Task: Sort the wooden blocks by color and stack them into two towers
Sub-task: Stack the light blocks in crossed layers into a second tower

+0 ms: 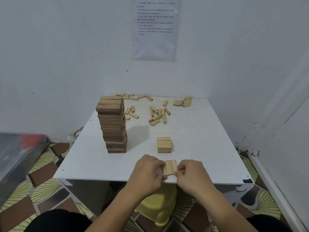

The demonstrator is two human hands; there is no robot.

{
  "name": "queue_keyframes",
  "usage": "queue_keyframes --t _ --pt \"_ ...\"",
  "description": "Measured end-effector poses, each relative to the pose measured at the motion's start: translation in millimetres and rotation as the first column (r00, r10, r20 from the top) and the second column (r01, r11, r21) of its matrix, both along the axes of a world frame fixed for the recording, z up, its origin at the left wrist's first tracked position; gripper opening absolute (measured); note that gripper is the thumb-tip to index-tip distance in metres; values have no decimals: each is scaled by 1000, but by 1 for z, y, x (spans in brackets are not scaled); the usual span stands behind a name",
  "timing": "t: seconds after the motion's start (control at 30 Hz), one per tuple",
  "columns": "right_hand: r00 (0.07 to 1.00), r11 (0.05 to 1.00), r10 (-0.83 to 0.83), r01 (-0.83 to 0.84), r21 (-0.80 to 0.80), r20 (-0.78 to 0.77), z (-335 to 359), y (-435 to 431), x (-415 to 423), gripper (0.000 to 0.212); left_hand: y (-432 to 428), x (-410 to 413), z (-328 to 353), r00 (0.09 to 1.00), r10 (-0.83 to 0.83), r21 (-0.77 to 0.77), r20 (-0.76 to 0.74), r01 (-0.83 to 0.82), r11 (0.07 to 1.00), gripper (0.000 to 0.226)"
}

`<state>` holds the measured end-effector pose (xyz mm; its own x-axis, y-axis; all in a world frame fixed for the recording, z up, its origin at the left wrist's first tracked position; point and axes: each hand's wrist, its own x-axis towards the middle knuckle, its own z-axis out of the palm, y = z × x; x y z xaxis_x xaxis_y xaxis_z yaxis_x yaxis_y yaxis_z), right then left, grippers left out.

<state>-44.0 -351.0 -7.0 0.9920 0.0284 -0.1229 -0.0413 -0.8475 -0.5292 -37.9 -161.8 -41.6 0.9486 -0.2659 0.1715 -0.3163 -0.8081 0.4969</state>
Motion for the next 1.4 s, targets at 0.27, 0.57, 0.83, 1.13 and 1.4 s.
queue_keyframes --t 0.27,0.57,0.83,1.13,1.4 --pt "998 997 63 -62 35 -20 0 -9 7 9 6 17 13 997 -16 44 -73 20 999 53" --pt "977 976 211 -213 48 41 -5 -20 17 59 10 22 19 991 -101 74 -83 107 991 64" --pt "966 965 252 -255 52 55 -8 -19 23 54 3 31 17 981 -123 64 -151 133 989 68" --pt "967 966 255 -255 49 7 -9 -16 31 65 5 29 12 974 -89 -43 -207 82 996 75" --pt "969 966 249 -248 70 0 -13 -16 33 67 7 23 9 980 -110 -122 -168 90 988 69"
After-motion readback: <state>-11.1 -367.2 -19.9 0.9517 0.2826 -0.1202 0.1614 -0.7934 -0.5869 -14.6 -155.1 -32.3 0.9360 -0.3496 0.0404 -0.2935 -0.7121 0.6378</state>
